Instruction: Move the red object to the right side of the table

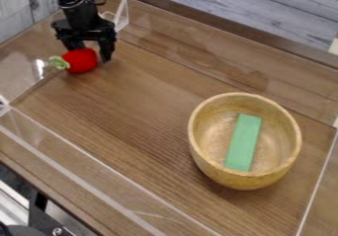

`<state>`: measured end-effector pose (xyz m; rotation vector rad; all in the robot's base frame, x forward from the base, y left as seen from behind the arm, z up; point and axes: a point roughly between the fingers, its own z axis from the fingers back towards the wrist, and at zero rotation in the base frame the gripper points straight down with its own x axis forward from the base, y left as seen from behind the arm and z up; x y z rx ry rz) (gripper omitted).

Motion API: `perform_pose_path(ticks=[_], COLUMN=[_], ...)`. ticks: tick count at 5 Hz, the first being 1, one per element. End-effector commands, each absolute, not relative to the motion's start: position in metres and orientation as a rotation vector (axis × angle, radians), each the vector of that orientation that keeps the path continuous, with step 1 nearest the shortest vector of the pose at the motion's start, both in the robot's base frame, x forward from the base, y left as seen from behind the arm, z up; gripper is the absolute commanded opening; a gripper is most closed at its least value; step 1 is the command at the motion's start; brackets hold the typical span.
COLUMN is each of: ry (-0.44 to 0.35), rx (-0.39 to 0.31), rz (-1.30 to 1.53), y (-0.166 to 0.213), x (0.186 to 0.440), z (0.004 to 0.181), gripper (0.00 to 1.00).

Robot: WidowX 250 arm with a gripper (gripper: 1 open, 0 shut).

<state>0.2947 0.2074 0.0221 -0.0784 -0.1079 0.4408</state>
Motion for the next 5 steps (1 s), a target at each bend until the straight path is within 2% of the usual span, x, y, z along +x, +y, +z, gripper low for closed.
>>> perform_pose_path(ticks=[1,3,5], ry=[-0.113,-0.108,-0.108], rx=[-0.076,-0.086,-0.092], rz=[0.504,0.581,0.518], y=[0.217,0.217,0.217], x=[0.285,0.291,0.299], z=[0.036,0.048,0.049], gripper=[1.0,1.0,1.0])
